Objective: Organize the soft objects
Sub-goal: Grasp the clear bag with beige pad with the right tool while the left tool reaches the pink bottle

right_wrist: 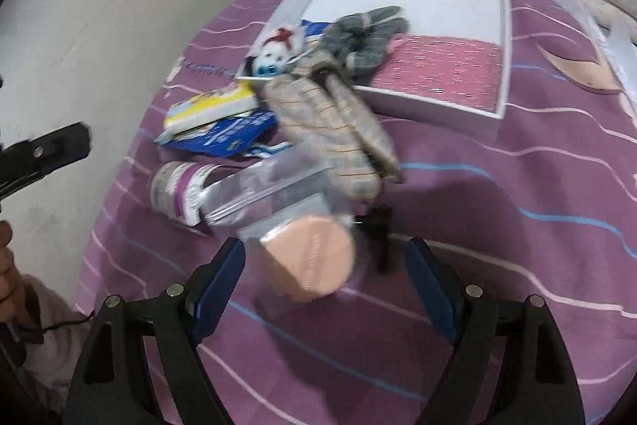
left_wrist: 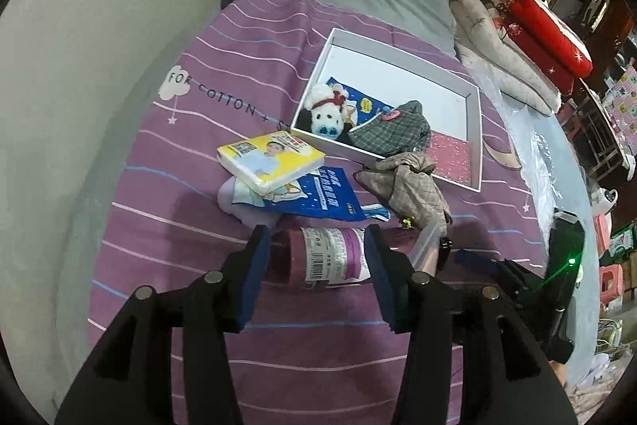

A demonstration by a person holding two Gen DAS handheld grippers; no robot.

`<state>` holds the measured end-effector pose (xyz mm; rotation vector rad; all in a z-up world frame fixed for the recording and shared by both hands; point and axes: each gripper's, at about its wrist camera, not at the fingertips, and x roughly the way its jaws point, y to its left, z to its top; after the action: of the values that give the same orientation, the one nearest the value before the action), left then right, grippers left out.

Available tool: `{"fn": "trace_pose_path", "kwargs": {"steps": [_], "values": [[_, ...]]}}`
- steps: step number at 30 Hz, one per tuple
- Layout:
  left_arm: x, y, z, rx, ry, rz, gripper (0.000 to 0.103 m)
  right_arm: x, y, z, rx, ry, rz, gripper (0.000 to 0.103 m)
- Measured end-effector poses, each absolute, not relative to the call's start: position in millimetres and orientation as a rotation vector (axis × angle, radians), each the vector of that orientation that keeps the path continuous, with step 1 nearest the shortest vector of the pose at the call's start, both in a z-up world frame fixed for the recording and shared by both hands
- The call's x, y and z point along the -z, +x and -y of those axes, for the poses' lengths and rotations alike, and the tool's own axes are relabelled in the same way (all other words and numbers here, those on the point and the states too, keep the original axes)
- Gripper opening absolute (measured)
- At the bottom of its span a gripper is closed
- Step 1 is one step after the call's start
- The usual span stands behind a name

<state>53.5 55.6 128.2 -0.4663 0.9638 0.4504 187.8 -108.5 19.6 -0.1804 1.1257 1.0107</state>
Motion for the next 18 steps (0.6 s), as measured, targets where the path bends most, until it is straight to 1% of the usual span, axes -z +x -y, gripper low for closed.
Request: {"fn": "trace_pose_path", "kwargs": {"steps": [5, 12, 14, 18], "values": [[-132.3, 51.6, -50.9, -0.428, -0.459, -0.955, 0.050, -19.0, 179.9, 97.1, -1.033, -0.170, -1.129, 0.083], [-129.6, 50.4, -53.0, -0.380, -0.463, -0.899, 0.050, -4.2, 175.3, 88.0, -1.007, -0.170, -1.145, 0.083], [-124.6, 51.4, -53.8, -0.366, -0.453, -0.878, 0.050, -3.1, 176.1, 91.0, -1.009, -0.139, -1.147, 0.080], [-115.3, 59.8, -48.2, -0.405, -0.371, -0.902, 0.050, -9.0, 176.5, 97.2, -1.040, -0.091, -1.139, 0.061]]}}
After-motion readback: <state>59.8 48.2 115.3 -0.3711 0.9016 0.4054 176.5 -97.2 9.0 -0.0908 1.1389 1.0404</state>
